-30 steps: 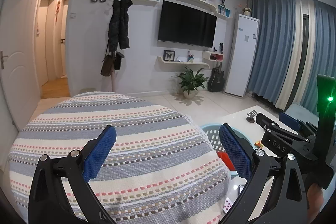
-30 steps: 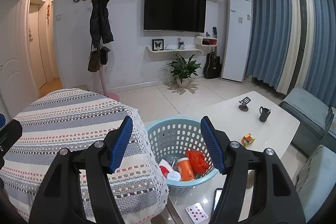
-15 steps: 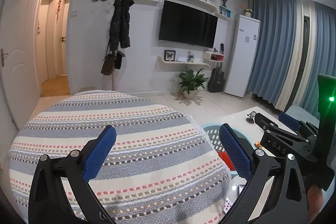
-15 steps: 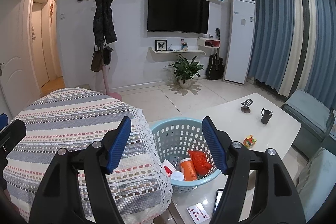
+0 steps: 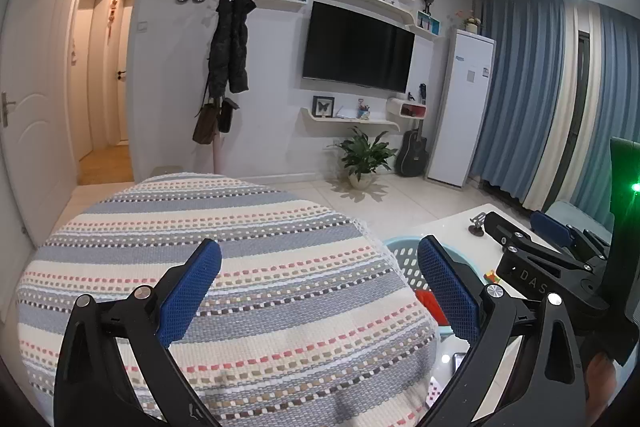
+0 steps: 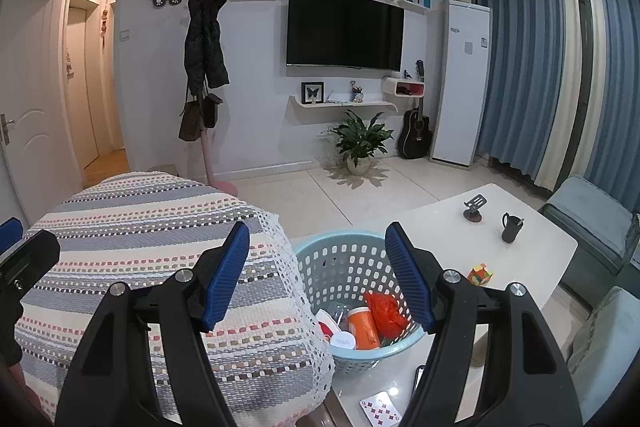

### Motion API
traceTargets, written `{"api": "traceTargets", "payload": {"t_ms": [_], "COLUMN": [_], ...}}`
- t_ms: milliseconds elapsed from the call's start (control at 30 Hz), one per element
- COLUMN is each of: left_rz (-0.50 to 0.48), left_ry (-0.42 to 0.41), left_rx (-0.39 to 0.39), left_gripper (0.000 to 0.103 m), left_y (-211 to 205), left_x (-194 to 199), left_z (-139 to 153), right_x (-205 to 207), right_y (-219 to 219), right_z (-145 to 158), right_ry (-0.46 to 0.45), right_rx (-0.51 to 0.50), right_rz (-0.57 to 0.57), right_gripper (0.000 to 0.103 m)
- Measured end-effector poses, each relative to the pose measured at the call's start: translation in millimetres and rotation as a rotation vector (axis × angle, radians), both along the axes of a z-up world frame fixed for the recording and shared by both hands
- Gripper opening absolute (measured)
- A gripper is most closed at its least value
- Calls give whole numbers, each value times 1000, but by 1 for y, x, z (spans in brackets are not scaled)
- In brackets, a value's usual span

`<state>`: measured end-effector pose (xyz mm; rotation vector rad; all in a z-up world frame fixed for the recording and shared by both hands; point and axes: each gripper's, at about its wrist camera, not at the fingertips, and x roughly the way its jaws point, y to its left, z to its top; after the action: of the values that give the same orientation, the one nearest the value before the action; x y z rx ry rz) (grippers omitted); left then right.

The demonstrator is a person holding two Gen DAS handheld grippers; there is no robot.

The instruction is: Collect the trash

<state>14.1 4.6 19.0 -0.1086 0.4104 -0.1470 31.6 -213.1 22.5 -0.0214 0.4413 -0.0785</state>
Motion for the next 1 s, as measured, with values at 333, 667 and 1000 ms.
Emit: {"api": "traceTargets", "payload": {"t_ms": [333,667,1000], "left_rz": [1,6,6], "left_ry": [-5,-6,-5], "left_rx": [0,-2,-2], "left_gripper": [95,95,95], "left_y": [-1,3,3], "left_x": [-2,-2,-3], "left_z": [0,1,2], "right_x": [-1,-1,-1], "right_y": [3,5,5], "right_z": [2,3,3], "right_ry": [-3,-3,-2], "right_rx": [5,3,4], "right_rz": [6,9,9], "right_gripper": [66,67,67]}}
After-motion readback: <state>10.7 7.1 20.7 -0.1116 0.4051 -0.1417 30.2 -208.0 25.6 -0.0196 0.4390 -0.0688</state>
